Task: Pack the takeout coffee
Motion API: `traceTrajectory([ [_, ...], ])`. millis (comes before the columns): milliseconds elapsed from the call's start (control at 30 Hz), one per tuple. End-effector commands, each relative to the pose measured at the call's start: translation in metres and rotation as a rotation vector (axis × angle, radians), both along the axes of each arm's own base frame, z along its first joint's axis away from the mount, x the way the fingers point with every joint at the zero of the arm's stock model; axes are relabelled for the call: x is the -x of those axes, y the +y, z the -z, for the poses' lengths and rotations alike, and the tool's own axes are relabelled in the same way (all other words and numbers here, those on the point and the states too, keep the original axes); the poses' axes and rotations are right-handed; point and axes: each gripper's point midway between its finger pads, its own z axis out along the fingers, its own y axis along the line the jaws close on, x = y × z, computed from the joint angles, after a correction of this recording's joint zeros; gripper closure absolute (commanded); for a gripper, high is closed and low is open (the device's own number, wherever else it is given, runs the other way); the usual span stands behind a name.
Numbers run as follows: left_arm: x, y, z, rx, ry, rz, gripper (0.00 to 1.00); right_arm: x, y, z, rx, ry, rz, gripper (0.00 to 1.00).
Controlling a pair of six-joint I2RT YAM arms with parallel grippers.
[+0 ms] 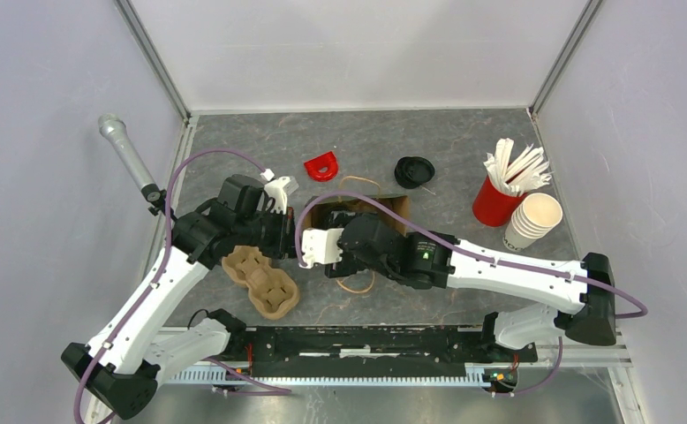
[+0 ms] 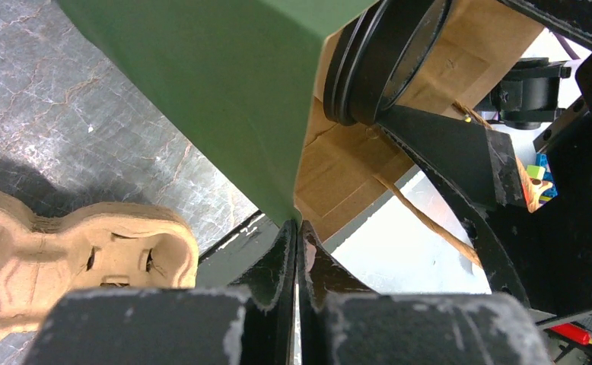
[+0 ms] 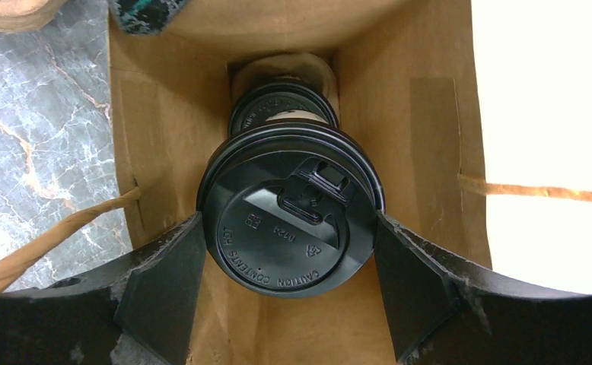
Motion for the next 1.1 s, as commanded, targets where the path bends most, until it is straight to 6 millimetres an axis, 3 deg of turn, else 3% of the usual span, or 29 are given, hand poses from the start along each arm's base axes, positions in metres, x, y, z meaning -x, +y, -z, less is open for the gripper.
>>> traceTrajectory([
  [0, 0.007, -0.006, -0.013, 0.041, -0.032, 0.072, 0.96, -0.008, -0.004, 0.004, -0.009, -0.010, 0.025, 0.51],
  [233, 0.008, -0.007, -0.011, 0.046, -0.029, 0.085, 0.96, -0.006, 0.008, -0.019, -0.071, -0.011, -0.010, 0.51],
  [833, 0.015, -0.009, -0.011, 0.073, -0.026, 0.111, 0.95, -0.009, 0.034, -0.017, -0.167, 0.017, 0.005, 0.51],
  [1067, 0.010, -0.004, -0.011, 0.048, -0.046, 0.068, 0.92, -0.006, 0.027, -0.026, -0.159, 0.018, -0.002, 0.51],
])
